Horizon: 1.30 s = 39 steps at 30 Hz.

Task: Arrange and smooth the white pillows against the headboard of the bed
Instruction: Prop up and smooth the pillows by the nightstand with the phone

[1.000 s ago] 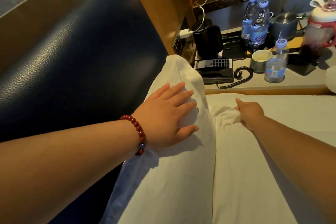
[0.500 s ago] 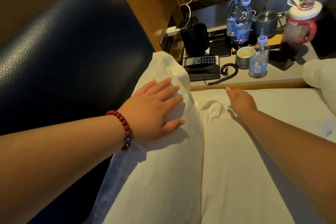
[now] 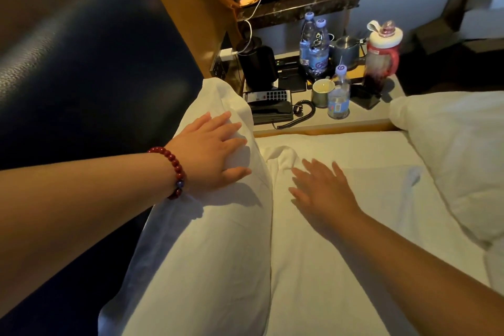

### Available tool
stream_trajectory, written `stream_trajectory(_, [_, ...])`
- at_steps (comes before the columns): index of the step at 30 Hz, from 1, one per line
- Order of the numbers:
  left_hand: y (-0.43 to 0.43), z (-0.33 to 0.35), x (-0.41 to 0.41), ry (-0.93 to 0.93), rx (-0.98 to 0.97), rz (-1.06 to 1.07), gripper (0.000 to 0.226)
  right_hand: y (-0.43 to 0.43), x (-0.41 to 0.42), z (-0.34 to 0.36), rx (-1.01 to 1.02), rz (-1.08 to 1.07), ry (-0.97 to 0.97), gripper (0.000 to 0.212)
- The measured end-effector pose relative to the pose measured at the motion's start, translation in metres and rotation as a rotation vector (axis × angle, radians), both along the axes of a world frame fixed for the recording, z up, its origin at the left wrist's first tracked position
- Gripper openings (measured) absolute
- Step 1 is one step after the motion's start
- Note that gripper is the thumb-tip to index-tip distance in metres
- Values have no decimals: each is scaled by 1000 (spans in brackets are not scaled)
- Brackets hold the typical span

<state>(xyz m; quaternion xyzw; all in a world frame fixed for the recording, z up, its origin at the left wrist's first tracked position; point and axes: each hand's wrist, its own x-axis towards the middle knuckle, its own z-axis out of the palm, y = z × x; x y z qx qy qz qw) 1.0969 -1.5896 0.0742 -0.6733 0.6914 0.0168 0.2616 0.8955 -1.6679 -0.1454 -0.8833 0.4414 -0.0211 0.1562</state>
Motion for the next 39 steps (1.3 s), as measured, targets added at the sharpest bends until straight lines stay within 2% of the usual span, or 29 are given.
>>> stream_trajectory(1, [0,1,-2,-5,6,-5,73,13,-9,-1,22,64,24,66])
stream_trajectory(2, [0,1,-4,-11,14,-12,72,19,-22,-6,56,41,76,69])
stream_trajectory(5, [4,-2,-14,-29,37,-29,69,17,-66,-26,142,-374,111,77])
stream_trajectory(7, [7,-5,-23,-39,41,-48,69,27,-81,-29,176,-512,83,79])
stream_trajectory(11, [16,-13,-44,-59,50,-111,69,83,-85,-35,123,-334,15,80])
stream_trajectory(16, [34,-27,-79,-68,119,-251,64,152,-107,-44,155,-334,-73,68])
stream_trajectory(21, [46,-46,-118,35,119,-331,61,202,-140,-30,240,-368,41,96])
stream_trajectory(22, [48,-52,-124,57,122,-323,60,210,-144,-25,276,-374,61,94])
stream_trajectory(24, [55,-66,-134,83,133,-308,59,222,-153,-18,367,-380,74,75])
stream_trajectory(26, [65,-83,-140,103,153,-282,57,233,-161,-14,442,-396,30,65])
stream_trajectory(29, [82,-107,-147,98,211,-262,51,242,-172,-4,534,-449,-62,61])
stream_trajectory(34, [103,-124,-163,102,232,-307,48,260,-174,13,646,-664,-256,50])
stream_trajectory(39, [129,-137,-176,195,258,-218,53,284,-186,24,685,-663,-293,44])
